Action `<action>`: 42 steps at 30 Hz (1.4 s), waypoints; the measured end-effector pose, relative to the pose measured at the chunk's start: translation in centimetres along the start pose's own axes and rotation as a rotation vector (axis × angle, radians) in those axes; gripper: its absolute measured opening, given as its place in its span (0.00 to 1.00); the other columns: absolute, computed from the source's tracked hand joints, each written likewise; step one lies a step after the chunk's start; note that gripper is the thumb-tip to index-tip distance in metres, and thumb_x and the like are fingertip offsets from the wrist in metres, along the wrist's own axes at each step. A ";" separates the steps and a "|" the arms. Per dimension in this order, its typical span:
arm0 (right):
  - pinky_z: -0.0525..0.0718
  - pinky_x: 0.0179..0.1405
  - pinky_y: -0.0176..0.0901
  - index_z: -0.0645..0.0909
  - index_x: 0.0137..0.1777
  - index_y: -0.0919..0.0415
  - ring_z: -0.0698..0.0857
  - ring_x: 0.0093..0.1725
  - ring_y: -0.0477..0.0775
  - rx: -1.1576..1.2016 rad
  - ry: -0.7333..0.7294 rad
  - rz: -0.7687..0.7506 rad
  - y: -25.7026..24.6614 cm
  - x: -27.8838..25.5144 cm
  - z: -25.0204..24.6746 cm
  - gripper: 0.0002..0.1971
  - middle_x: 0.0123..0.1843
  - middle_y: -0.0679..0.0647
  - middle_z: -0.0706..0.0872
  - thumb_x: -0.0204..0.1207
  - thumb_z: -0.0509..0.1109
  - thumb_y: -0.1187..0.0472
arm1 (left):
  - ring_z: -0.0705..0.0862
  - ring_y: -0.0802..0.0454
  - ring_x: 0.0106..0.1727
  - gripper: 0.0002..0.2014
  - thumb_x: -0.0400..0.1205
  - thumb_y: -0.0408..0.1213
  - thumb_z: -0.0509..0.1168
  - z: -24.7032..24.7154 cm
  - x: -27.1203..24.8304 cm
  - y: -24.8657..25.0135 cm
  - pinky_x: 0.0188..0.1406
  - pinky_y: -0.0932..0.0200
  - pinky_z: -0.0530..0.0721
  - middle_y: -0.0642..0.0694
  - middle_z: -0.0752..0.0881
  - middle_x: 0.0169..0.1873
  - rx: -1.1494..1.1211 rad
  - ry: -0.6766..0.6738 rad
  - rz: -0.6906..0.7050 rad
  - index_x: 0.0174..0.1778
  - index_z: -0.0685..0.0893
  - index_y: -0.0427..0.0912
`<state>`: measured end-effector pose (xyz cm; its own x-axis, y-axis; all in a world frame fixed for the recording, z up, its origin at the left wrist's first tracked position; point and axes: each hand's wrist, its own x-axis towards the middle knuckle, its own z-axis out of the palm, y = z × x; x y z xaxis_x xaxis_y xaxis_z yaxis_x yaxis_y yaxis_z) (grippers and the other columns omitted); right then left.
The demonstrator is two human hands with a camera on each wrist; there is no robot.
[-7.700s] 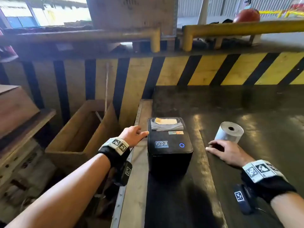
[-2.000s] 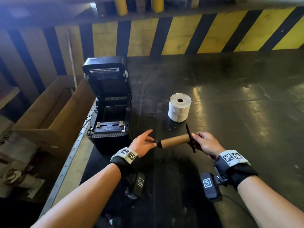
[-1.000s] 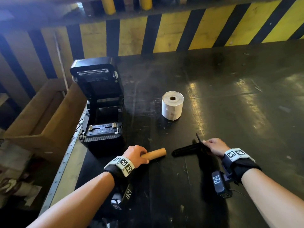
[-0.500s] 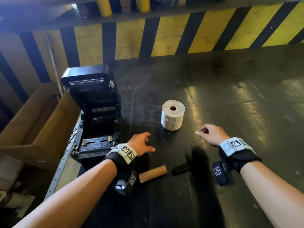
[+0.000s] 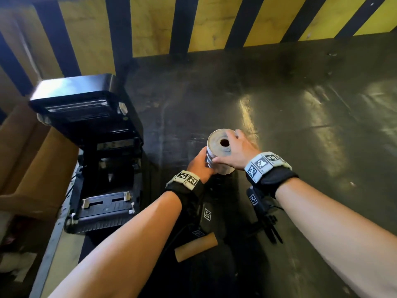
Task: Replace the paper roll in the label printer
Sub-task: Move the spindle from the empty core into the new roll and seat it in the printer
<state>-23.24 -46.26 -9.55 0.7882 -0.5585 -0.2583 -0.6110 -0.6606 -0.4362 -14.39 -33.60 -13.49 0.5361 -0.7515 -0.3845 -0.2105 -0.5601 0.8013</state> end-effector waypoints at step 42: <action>0.77 0.48 0.20 0.88 0.44 0.58 0.83 0.53 0.48 0.437 0.379 -0.490 -4.6 -15.8 -4.6 0.06 0.54 0.52 0.86 0.69 0.76 0.59 | 0.84 0.38 0.58 0.26 0.71 0.39 0.76 -6.8 -18.0 4.4 0.44 0.38 0.88 0.39 0.82 0.58 -0.443 0.176 0.064 0.62 0.75 0.55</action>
<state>-33.21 -36.70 0.47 0.8350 -0.4384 0.3324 -0.0507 -0.6629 -0.7470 -19.36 -20.17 0.03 0.6718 -0.6876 -0.2755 0.1009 -0.2835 0.9536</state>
